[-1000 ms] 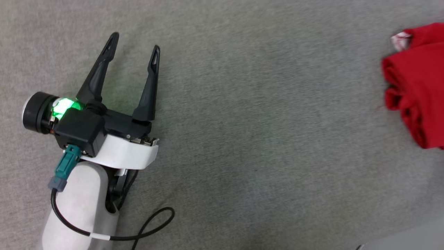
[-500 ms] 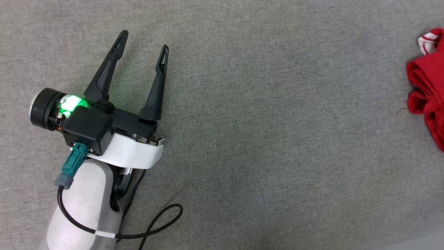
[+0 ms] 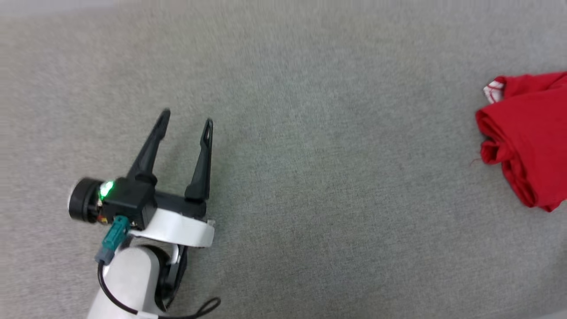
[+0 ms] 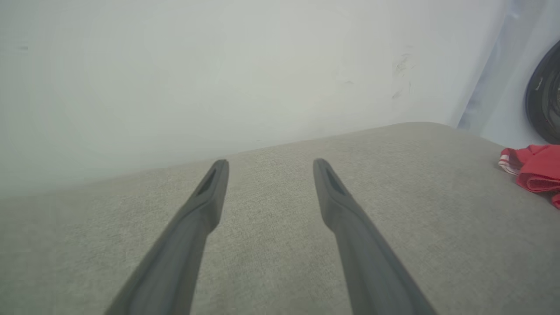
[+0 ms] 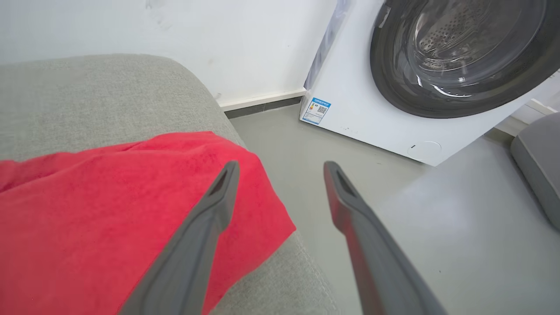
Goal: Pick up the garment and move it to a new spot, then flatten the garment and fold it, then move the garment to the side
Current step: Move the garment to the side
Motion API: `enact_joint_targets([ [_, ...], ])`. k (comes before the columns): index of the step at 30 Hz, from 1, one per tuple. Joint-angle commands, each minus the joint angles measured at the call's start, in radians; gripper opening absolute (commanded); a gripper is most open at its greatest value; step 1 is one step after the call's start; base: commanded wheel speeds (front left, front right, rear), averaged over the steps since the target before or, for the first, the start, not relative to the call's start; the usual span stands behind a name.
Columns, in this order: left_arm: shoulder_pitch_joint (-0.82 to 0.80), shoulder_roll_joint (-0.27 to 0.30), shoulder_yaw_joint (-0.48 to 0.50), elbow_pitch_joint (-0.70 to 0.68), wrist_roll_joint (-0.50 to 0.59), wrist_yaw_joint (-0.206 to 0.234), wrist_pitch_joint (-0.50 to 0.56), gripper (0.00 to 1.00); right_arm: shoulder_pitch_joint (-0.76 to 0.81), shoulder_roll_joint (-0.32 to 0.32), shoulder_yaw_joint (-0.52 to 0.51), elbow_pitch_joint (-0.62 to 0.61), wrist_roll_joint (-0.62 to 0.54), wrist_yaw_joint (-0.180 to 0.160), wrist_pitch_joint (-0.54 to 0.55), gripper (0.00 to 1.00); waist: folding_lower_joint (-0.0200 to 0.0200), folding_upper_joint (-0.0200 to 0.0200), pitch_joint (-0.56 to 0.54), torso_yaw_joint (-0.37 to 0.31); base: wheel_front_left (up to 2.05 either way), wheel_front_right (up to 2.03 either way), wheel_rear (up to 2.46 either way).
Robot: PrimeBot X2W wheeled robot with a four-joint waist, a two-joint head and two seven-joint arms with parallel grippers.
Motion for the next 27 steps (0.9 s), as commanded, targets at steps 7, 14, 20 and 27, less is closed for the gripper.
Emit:
enact_joint_targets([
  [7,0.111,-0.03,0.016,0.059,-0.034,0.032,-0.01,1.0,0.174,0.065,0.063,-0.048,0.1,-0.001,-0.088,1.0,0.0001,0.0,-0.195,0.052,0.0,0.0,0.0],
  [14,0.196,-0.045,0.04,0.107,-0.059,0.056,-0.014,1.0,0.351,0.182,0.127,-0.187,0.158,-0.001,-0.102,1.0,0.0001,0.0,-0.297,0.08,0.0,0.0,0.0],
  [20,0.249,-0.056,0.055,0.135,-0.074,0.069,-0.015,1.0,0.508,0.317,0.164,-0.391,0.158,-0.001,-0.071,1.0,0.0001,0.0,-0.361,0.118,0.0,0.0,0.0],
  [27,0.286,-0.061,0.061,0.176,-0.073,0.075,-0.014,1.0,0.655,0.394,0.238,-0.634,0.16,-0.001,0.008,1.0,0.0001,0.0,-0.423,0.17,0.0,0.0,0.0],
])
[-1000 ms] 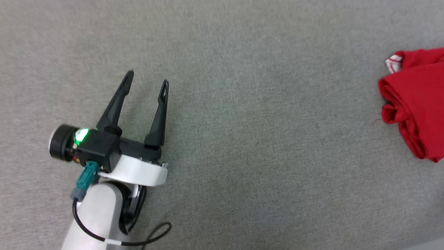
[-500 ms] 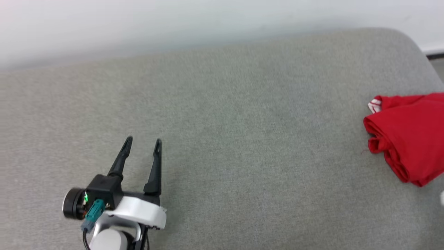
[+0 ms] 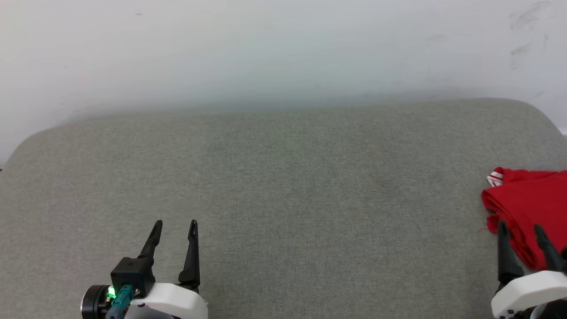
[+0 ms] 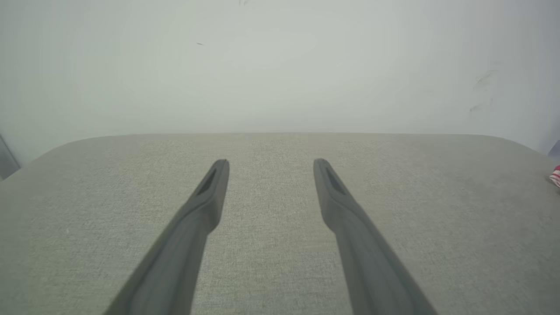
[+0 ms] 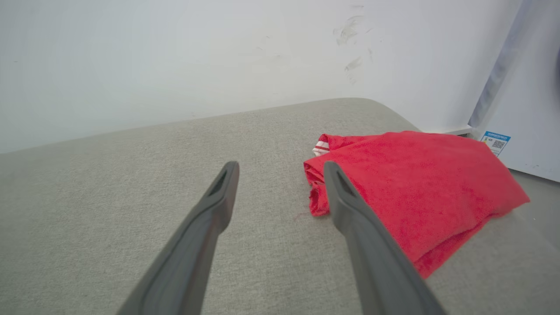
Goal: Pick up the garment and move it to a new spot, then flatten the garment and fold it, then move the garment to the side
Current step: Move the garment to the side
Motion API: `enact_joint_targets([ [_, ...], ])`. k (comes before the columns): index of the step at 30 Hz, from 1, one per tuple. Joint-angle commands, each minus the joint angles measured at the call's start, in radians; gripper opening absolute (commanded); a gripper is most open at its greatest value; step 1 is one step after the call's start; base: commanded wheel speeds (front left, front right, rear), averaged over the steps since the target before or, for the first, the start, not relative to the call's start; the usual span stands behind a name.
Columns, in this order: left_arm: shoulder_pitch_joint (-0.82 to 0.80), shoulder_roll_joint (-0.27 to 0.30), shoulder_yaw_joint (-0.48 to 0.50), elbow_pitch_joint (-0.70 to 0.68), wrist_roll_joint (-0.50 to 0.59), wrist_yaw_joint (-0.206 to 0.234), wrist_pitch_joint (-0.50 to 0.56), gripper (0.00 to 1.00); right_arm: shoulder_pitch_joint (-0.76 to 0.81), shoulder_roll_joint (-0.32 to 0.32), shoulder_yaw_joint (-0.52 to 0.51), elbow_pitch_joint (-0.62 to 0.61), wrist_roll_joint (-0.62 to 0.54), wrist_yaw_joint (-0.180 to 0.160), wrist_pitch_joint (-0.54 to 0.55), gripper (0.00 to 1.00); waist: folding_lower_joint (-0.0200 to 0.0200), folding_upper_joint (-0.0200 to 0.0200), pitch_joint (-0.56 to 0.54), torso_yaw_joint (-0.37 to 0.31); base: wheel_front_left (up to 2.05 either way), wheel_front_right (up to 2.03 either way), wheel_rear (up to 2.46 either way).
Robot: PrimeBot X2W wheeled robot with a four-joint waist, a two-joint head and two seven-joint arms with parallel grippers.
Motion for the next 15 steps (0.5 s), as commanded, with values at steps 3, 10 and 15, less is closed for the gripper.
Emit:
enact_joint_targets([
  [3,0.019,-0.001,0.004,0.012,0.003,0.004,-0.004,1.0,0.059,0.016,0.051,-0.101,0.009,-0.001,0.034,1.0,0.0003,0.0,-0.032,0.036,0.0,0.0,0.0],
  [10,0.034,0.009,0.01,0.028,0.009,0.003,-0.004,1.0,0.123,0.022,0.128,-0.24,0.029,-0.001,0.07,1.0,0.0003,0.0,-0.046,0.043,0.0,0.0,0.0],
  [15,0.04,0.02,-0.001,0.044,0.025,0.003,-0.004,1.0,0.175,0.022,0.146,-0.325,0.033,0.0,0.096,1.0,0.0003,0.0,-0.057,0.045,0.0,0.0,0.0],
])
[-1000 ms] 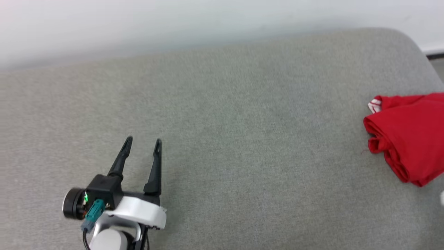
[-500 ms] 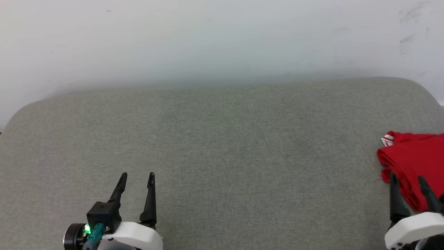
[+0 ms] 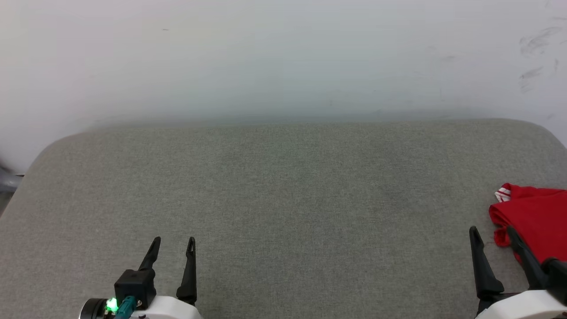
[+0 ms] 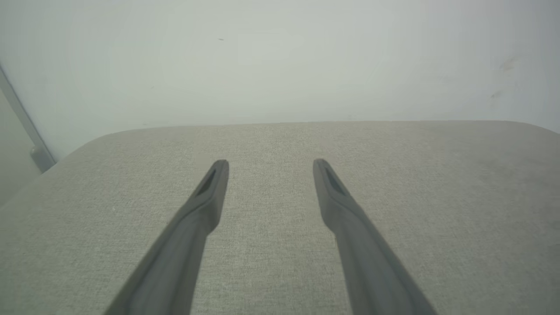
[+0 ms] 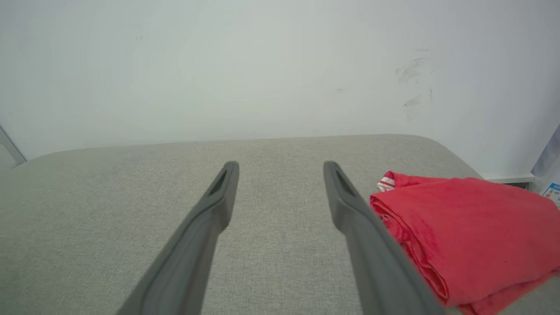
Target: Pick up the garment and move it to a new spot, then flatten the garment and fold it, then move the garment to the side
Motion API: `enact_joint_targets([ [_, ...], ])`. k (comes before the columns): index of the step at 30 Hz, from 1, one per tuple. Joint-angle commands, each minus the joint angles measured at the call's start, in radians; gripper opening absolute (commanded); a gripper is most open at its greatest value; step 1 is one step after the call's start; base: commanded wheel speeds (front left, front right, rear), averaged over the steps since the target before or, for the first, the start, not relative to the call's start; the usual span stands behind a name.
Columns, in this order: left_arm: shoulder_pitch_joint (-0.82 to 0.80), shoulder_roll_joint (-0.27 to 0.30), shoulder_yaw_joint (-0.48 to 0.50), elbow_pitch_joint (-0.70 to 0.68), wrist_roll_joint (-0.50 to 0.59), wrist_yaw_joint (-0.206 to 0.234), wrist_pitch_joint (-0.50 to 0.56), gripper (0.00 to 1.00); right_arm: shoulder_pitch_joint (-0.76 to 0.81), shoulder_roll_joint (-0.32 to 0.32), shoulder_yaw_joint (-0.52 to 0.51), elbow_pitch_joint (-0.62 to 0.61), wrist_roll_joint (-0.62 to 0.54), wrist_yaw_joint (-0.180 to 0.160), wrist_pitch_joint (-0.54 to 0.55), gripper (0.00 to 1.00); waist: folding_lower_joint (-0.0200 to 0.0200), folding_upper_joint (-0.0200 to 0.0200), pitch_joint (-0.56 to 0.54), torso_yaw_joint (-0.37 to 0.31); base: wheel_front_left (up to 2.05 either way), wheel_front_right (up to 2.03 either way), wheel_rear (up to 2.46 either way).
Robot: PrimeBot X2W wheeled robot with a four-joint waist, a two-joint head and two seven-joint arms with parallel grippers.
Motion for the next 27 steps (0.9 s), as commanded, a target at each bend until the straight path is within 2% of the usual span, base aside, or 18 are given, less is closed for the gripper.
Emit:
enact_joint_targets([
  [1,0.009,0.006,-0.004,0.003,0.007,-0.002,-0.004,1.0,0.017,0.002,0.004,-0.012,0.005,0.0,0.007,1.0,0.0001,0.0,-0.002,-0.001,0.0,0.0,0.0],
  [9,0.004,0.009,-0.013,0.021,0.015,-0.001,-0.004,1.0,0.048,0.002,0.019,-0.069,-0.001,0.0,0.045,1.0,0.0001,0.0,-0.007,0.0,0.0,0.0,0.0],
  [27,-0.012,0.013,-0.012,0.034,0.005,0.01,-0.003,1.0,0.017,0.002,0.027,-0.074,-0.015,0.0,0.047,1.0,0.0001,0.0,0.002,0.008,0.0,0.0,0.0],
])
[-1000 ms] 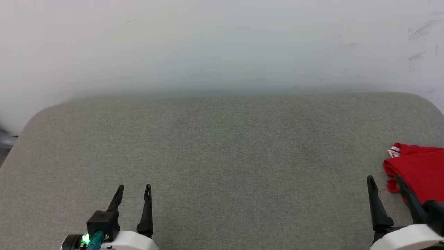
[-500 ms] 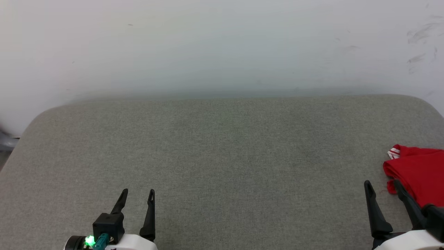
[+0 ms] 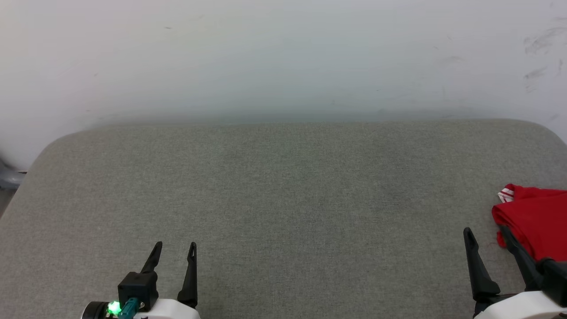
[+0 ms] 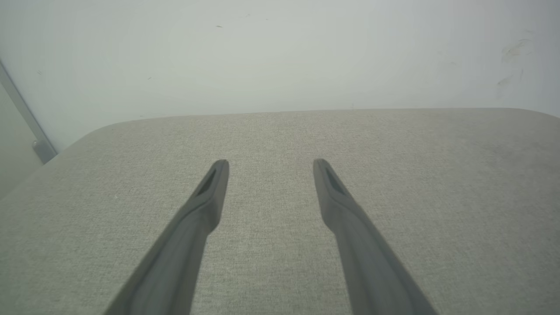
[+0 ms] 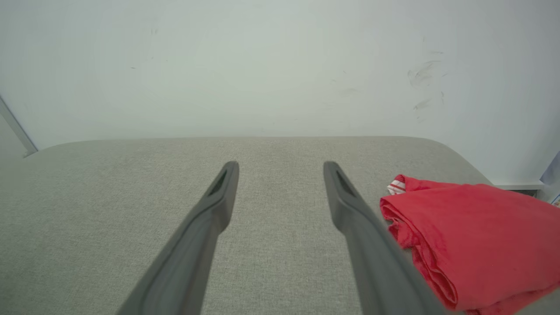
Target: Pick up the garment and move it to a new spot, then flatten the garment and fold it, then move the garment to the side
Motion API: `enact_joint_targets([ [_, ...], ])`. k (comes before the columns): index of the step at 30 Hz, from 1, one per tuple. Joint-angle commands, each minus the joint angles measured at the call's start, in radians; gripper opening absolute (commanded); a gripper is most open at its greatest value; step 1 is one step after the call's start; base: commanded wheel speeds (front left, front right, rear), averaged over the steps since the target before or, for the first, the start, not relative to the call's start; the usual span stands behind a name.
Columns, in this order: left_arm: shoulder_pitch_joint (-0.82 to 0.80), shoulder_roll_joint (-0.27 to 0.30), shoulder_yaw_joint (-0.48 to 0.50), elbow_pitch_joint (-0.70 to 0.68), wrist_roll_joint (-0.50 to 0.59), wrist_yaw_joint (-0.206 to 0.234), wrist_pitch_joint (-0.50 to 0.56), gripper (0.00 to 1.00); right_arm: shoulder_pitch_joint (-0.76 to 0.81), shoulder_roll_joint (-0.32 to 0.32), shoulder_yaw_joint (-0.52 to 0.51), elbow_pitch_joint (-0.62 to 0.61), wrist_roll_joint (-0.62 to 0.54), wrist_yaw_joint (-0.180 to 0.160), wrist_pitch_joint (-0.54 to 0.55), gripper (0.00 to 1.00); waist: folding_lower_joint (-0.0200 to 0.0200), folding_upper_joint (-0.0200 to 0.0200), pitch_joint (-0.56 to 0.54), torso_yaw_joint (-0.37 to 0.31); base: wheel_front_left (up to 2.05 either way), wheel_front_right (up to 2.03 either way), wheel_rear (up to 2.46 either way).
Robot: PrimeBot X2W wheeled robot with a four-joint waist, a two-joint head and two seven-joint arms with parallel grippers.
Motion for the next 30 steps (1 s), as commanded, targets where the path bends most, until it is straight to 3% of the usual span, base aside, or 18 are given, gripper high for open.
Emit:
enact_joint_targets([
  [1,-0.011,0.004,0.002,0.001,-0.005,0.005,-0.002,1.0,-0.012,0.002,0.001,-0.006,-0.005,0.0,-0.003,1.0,-0.0001,-0.0001,0.0,0.001,0.0,0.0,0.0],
  [3,-0.01,0.001,0.003,0.005,-0.013,0.0,-0.002,1.0,-0.012,0.002,0.001,-0.008,-0.008,0.0,-0.006,1.0,-0.0001,-0.0001,0.001,0.004,0.0,0.0,0.0],
  [4,-0.001,-0.002,0.001,0.006,-0.013,-0.001,0.0,0.0,0.0,0.0,0.001,0.002,-0.005,0.0,-0.001,0.0,0.0,-0.0001,0.002,0.004,0.0,0.0,0.0],
  [7,0.008,-0.01,0.003,0.029,-0.028,-0.003,0.007,0.0,0.007,0.001,0.003,0.028,0.008,0.0,-0.001,0.0,0.0,-0.0001,0.002,0.004,0.0,0.0,0.0],
  [30,-0.033,-0.039,0.078,0.018,-0.435,-0.055,0.115,0.0,-0.082,-0.006,0.008,0.158,0.442,0.0,0.0,0.0,0.0,-0.0001,0.012,0.003,0.0,0.0,0.0],
])
